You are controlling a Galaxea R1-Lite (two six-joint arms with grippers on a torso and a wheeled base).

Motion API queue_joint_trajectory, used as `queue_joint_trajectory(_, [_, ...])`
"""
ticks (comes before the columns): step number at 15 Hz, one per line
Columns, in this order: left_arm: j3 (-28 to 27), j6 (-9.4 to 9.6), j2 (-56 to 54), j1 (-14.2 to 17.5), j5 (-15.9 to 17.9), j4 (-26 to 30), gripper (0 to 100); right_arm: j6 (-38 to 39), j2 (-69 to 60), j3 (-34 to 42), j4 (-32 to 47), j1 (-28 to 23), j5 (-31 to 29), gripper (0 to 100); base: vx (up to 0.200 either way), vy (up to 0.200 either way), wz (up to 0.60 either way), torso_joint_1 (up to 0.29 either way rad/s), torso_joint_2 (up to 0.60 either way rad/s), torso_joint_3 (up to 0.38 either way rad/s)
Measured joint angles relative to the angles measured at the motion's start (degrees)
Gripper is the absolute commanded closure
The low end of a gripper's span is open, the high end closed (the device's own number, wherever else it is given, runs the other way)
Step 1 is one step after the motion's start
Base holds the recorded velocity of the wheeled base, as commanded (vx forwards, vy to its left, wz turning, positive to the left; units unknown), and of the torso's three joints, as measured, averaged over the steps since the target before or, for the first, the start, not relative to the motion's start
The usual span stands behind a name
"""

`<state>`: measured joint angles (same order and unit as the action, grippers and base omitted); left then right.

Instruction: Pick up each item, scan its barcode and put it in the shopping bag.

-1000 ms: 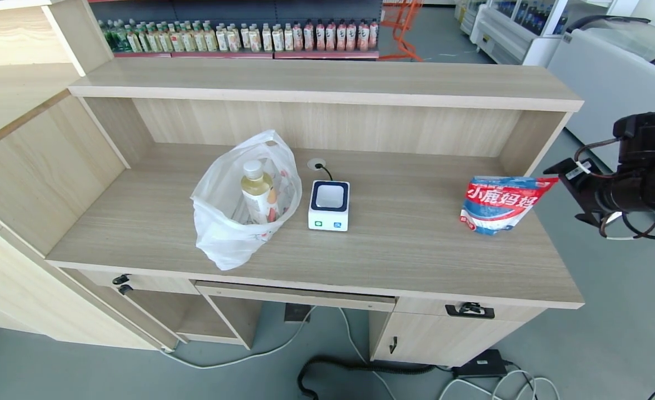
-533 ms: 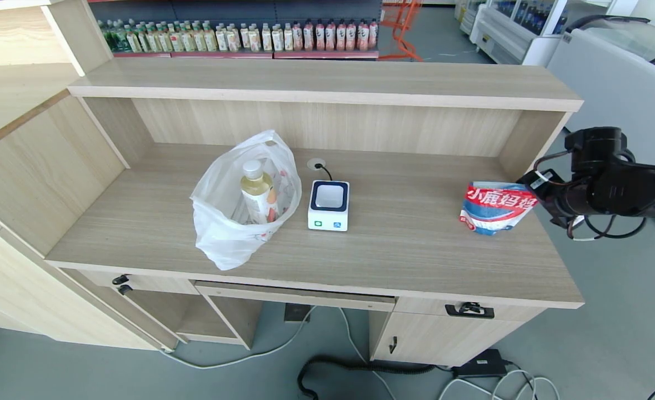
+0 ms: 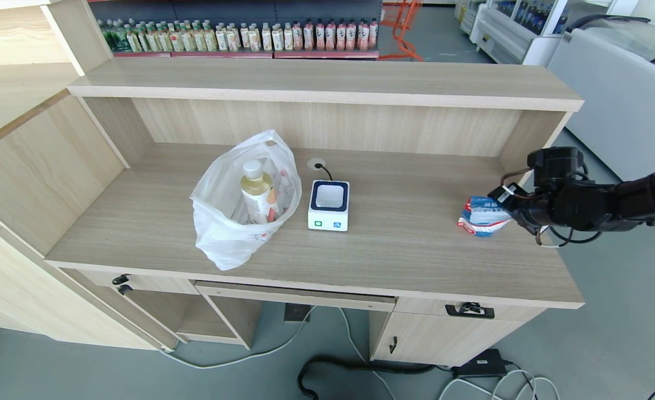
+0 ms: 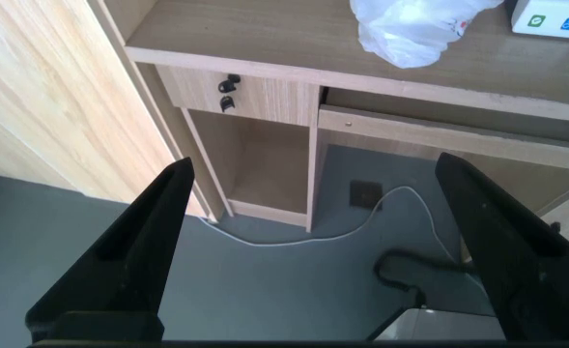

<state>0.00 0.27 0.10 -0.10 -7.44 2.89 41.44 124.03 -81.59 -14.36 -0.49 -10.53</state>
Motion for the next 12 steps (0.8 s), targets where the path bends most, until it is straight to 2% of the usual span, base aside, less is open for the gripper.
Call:
queue_joint_trajectory(5, [0.00, 0.00, 0.00, 0.00, 0.00, 0.00, 0, -4.99, -0.16, 0.94, -0.30, 0.33, -0.13, 100, 0.000, 0.000, 0.00, 0.000, 0.00, 0.000])
queue_joint_trajectory(7, [0.00, -0.02, 0.00, 0.00, 0.00, 0.00, 0, -9.42, -0.77, 2.35, -0.55, 0.33, -0.17, 100, 0.000, 0.000, 0.00, 0.000, 0.00, 0.000])
queue_joint_trajectory(9, [0.00, -0.02, 0.00, 0.00, 0.00, 0.00, 0, -14.07, -2.30, 5.19, -4.61, 0.33, 0.60, 100, 0.000, 0.000, 0.00, 0.000, 0.00, 0.000])
queue_joint_trajectory(10, [0.00, 0.00, 0.00, 0.02, 0.00, 0.00, 0, -15.23, -3.27, 5.44, -6.66, 0.33, 2.79, 100, 0.000, 0.000, 0.00, 0.000, 0.00, 0.000])
queue_joint_trajectory(12, [0.00, -0.02, 0.00, 0.02, 0.00, 0.01, 0, -17.14, -6.33, 5.33, -7.18, 0.46, 13.87, 100, 0.000, 0.000, 0.00, 0.000, 0.00, 0.000])
